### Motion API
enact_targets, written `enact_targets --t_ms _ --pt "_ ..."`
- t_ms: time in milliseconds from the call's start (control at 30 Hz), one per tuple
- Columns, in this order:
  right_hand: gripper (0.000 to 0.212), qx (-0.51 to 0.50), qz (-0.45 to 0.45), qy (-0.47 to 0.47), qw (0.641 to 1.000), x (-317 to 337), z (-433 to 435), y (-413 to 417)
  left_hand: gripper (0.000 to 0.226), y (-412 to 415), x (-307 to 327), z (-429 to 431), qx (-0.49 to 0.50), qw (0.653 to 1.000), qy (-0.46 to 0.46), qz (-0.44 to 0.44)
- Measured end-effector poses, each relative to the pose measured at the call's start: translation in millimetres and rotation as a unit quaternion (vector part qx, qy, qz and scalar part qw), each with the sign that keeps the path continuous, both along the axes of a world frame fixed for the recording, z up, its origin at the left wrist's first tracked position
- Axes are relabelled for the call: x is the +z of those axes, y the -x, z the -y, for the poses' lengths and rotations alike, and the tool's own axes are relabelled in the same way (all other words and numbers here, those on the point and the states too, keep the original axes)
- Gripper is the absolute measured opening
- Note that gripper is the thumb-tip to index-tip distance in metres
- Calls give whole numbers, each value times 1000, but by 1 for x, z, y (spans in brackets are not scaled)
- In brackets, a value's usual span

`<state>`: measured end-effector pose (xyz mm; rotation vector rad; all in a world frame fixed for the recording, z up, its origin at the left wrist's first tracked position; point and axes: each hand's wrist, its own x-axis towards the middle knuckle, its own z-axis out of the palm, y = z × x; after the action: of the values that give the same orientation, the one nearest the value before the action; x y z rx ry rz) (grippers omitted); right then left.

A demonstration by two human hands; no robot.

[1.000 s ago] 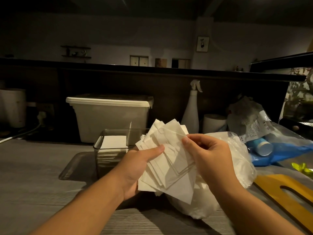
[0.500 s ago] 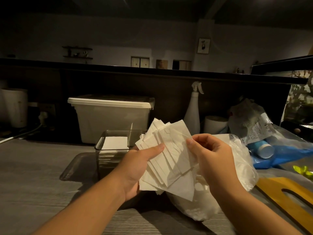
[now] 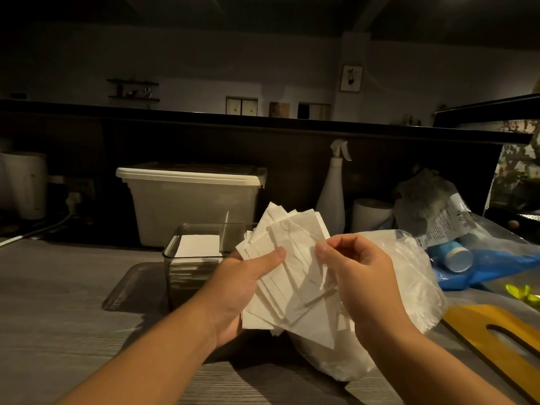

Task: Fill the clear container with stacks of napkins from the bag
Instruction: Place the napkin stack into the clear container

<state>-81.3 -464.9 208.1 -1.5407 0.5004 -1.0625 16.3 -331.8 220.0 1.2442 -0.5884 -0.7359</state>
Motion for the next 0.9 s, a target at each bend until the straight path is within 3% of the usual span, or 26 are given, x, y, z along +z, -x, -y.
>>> enact_targets --t_ms 233,433,600,900 --pt "28 21 -48 109 993 10 -4 7 12 -3 -1 0 15 995 -34 97" --pt "14 2 -31 159 987 9 -3 7 7 0 1 0 6 994 -25 106" --pt "7 18 -16 153 988 8 -3 7 41 -4 2 -2 23 997 -18 75" --pt "3 -20 -12 163 986 6 2 7 46 -8 1 -2 18 997 -26 74"
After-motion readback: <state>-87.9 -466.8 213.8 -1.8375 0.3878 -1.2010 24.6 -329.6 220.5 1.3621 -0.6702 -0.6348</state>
